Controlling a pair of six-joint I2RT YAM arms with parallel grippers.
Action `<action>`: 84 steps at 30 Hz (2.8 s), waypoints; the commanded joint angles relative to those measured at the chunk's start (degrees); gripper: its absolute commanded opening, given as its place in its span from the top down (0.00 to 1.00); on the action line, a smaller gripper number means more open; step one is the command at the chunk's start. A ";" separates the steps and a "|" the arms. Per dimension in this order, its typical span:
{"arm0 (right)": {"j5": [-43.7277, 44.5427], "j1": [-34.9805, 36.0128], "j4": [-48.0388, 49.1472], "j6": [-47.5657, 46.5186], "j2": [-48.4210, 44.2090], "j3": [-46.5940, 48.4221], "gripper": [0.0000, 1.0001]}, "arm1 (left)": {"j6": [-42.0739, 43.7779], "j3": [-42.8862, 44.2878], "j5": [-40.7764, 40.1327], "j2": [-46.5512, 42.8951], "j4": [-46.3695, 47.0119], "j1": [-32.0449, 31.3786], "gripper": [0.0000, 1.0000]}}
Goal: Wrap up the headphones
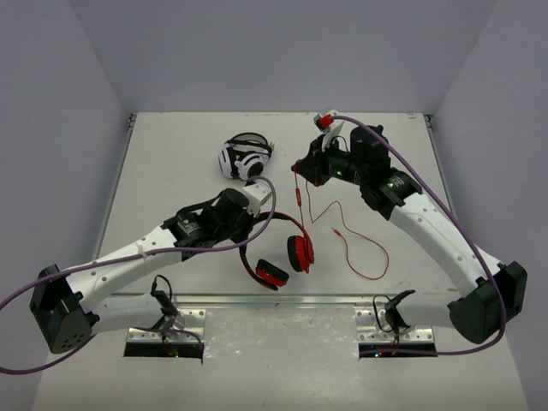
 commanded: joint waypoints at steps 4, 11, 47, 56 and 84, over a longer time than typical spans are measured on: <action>4.15 1.62 5.34 4.02 0.02 -2.05 0.99 | 0.48 4.47 1.88 -0.68 1.65 -0.98 1.00; 4.42 1.53 6.31 3.14 1.87 -3.37 0.99 | 1.27 5.17 13.22 -7.09 3.68 -0.98 1.00; -22.03 3.55 72.58 34.25 9.07 -22.10 0.91 | -24.74 22.22 -2.67 -19.58 22.84 -0.98 1.00; -21.15 6.54 75.92 33.37 13.38 -23.59 0.99 | -27.56 31.18 -18.21 -12.56 17.92 -0.98 1.00; -18.16 19.72 90.25 36.19 14.26 -39.58 0.90 | -31.78 41.56 -33.96 2.74 10.62 14.39 1.00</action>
